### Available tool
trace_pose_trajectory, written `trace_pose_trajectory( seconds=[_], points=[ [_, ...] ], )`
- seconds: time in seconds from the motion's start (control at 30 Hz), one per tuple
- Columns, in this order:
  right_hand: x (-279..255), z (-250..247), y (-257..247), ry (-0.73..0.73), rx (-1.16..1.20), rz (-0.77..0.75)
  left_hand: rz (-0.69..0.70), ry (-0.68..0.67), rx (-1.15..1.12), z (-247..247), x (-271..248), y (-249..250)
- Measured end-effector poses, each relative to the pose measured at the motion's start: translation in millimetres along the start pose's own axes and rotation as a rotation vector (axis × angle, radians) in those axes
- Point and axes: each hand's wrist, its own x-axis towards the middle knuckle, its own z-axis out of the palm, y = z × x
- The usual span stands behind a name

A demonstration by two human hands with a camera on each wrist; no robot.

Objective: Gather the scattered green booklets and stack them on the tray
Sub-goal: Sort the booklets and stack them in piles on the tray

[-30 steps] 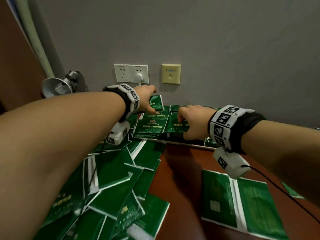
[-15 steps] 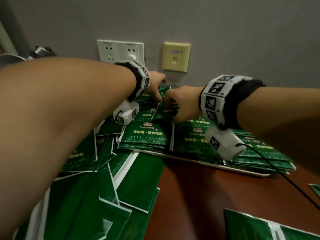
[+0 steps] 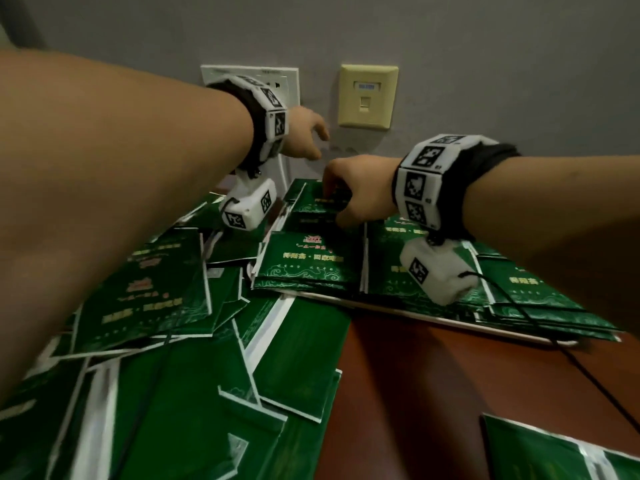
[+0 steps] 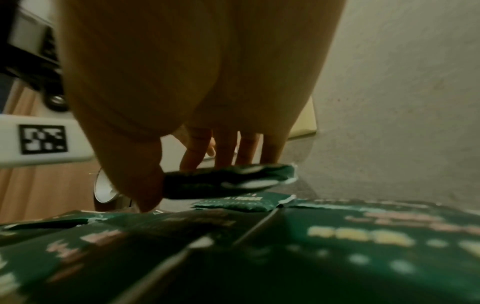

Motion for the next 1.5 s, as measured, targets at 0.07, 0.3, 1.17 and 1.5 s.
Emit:
trace_pose_trajectory(
  seconds=[0.07, 0.3, 1.17, 1.5],
  points=[
    [6, 2, -10, -0.029, 0.005, -0.007, -0.022, 0.005, 0.055, -8, -13, -7],
    [-33, -5, -19, 0.001, -0.127, 0.047, -0.051, -0.067, 0.092, -10, -72, 4],
    [-377, 91, 26, -0.311, -0.120, 0.395, 0.157, -0.309, -0.044, 88, -330, 256],
    [-376, 97, 28, -0.256, -0.093, 0.430, 0.034, -0.316, -0.030, 97, -331, 257]
  ],
)
